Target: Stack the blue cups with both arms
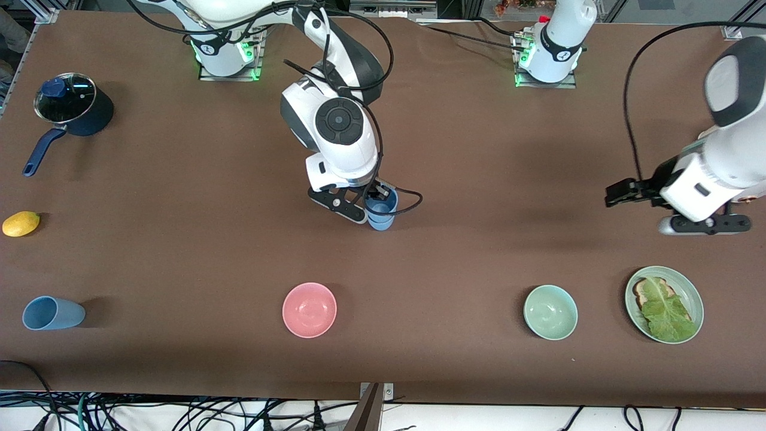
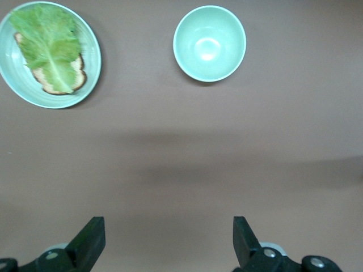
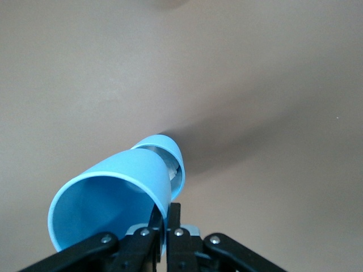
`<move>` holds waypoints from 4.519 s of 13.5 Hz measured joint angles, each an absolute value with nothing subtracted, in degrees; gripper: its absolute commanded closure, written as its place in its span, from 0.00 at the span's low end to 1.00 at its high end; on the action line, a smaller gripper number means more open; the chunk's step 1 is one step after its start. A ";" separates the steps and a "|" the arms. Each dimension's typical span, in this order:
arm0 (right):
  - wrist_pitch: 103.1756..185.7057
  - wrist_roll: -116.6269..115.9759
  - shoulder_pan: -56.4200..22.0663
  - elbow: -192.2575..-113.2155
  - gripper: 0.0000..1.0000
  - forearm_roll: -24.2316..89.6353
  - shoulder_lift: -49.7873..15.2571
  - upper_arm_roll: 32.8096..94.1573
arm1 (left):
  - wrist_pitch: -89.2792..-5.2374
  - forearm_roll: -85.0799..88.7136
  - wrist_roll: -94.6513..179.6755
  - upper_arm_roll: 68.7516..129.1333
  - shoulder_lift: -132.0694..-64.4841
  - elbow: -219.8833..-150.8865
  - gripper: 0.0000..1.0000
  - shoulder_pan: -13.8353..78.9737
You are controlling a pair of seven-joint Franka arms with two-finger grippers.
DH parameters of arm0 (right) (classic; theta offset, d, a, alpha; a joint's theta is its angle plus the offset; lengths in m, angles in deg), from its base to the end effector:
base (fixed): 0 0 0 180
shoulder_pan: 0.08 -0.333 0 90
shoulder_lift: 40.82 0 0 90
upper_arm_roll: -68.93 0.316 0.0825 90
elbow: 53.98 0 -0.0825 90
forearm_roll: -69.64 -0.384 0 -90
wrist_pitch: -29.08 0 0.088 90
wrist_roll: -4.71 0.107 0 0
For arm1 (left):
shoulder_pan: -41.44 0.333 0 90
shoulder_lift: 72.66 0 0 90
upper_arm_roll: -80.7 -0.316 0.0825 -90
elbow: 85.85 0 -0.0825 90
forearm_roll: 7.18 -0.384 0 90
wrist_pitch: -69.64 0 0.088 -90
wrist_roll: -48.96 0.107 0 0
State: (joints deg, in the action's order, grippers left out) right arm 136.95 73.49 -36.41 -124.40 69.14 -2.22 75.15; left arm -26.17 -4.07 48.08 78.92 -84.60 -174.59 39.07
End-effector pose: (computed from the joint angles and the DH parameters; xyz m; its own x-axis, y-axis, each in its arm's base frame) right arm 0.5562 0.4840 0.3747 0.8829 -0.4632 -0.0770 -0.4653 -0.8851 -0.0113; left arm 0.6172 -0.0133 0.5211 0.9963 0.0105 -0.0856 0.0144 -0.9989 0.0456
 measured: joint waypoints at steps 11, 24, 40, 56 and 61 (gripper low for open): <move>136.98 73.50 -36.44 -124.38 1.00 69.25 -1.87 74.59 | -19.96 -4.07 61.79 78.96 -84.19 -168.10 0.01 44.07; 137.61 71.68 -36.33 -123.74 0.00 69.37 -1.39 73.75 | -16.68 -4.07 61.88 76.76 -74.33 -173.31 0.01 42.18; 130.57 27.13 -17.65 -140.32 0.00 69.45 -20.98 65.95 | -17.07 -4.07 51.86 81.87 -72.37 -175.26 0.01 40.41; 115.39 7.65 -1.89 -151.50 0.00 69.01 -45.22 64.99 | -17.01 -6.61 52.58 82.03 -72.41 -175.57 0.00 41.26; 116.80 7.65 -2.19 -151.47 0.00 69.06 -44.07 65.22 | -17.01 -9.12 52.71 82.03 -72.41 -175.57 0.00 41.26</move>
State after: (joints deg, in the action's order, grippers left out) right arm 116.80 7.65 -2.19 -151.47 69.06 -44.07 65.22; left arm -17.01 -9.12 52.71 82.03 -72.41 -175.57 41.26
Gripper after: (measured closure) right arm 0.000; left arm 0.000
